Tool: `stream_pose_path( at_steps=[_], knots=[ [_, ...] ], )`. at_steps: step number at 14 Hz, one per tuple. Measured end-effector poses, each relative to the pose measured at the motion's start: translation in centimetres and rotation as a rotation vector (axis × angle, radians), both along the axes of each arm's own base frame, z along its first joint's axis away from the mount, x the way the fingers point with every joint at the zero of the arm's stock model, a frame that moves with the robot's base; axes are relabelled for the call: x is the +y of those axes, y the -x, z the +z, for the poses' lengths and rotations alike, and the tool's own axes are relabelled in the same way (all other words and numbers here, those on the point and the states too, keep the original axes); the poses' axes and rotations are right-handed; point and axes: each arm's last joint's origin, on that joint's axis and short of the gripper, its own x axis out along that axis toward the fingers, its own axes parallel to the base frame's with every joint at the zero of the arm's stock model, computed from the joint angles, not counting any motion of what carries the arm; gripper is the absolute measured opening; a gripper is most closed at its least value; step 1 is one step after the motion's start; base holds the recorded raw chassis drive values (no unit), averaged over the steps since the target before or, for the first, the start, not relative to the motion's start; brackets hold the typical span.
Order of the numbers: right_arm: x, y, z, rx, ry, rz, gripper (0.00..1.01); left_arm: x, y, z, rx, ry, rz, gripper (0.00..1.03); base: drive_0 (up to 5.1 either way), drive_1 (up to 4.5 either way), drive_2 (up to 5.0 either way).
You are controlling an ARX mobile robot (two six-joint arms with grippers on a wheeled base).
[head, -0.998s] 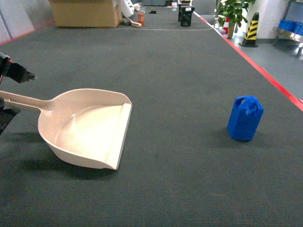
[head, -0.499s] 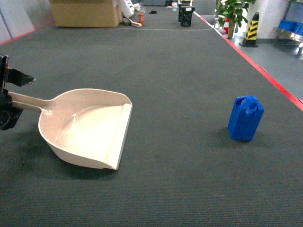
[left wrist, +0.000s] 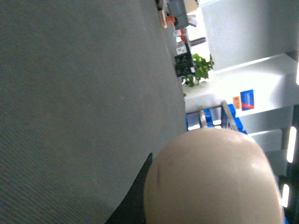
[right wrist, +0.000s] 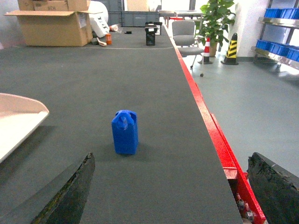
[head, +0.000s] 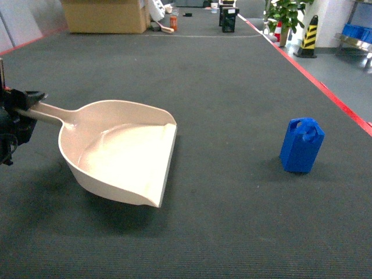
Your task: Place part in tray to right shelf
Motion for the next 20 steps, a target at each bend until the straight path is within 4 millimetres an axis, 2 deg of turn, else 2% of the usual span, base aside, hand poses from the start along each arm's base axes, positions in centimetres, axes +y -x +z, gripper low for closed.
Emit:
stream_pose_path(
  at_steps=[2, 3, 4, 8, 15, 19, 20],
  knots=[
    [0.0, 0.0, 0.0, 0.0, 0.0, 0.0, 0.98, -2.0, 0.6, 3.5, -0.098, 0.028, -0.046, 0.17, 0.0, 0.0, 0.0],
    [0.0, 0.0, 0.0, 0.0, 0.0, 0.0, 0.98, -2.9, 1.0, 4.5, -0.126, 0.046, -0.068, 0.16, 0.0, 0.0, 0.0],
    [0.0, 0.0, 0.0, 0.0, 0.0, 0.0, 0.98, -4.2, 1.4, 5.2, -0.133, 0.069, -0.097, 0.16, 0.0, 0.0, 0.0],
    [0.0, 0.0, 0.0, 0.0, 0.0, 0.0, 0.98, -9.1, 2.7, 5.6, -0.115, 0.131, -0.2, 0.16, 0.0, 0.0, 0.0],
    [0.0, 0.0, 0.0, 0.0, 0.0, 0.0, 0.98, -11.6, 5.1, 6.7, -0.118, 0.161, -0.275, 0.16, 0.0, 0.0, 0.0],
    [0.0, 0.0, 0.0, 0.0, 0.0, 0.0, 0.98, -11.7, 5.2, 6.6, -0.115, 0.16, -0.276, 0.16, 0.0, 0.0, 0.0],
    [0.0, 0.0, -0.2, 0.133, 0.015, -0.071, 0.98, -11.7, 5.2, 6.6, -0.115, 0.16, -0.275, 0.16, 0.0, 0.0, 0.0]
  ],
)
